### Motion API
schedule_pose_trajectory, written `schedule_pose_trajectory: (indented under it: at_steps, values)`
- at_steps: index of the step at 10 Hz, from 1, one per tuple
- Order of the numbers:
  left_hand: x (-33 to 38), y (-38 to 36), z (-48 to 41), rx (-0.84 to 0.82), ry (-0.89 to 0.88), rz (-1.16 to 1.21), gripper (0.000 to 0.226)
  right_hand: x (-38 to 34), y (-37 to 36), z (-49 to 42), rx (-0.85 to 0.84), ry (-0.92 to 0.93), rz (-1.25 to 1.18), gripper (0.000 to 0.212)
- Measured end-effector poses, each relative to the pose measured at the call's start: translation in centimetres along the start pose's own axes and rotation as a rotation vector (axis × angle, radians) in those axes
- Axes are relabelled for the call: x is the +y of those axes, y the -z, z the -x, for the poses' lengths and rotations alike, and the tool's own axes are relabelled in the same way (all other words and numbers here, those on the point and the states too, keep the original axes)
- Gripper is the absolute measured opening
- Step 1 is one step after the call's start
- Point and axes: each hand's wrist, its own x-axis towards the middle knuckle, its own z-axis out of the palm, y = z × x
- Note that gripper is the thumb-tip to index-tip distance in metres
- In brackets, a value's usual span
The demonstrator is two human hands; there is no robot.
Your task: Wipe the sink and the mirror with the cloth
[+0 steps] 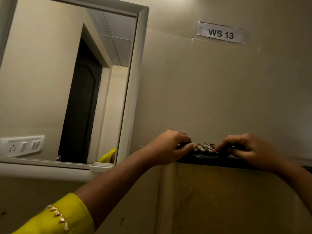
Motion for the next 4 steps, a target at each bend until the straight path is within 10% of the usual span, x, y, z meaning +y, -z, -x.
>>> schedule_pose_trajectory:
  at_steps: [4]
  values:
    - [-0.4,-0.8,7.6,0.255,0.002,-0.242,0.054,-4.1,-7.9,1.0,0.69,-0.027,0.183,0.02]
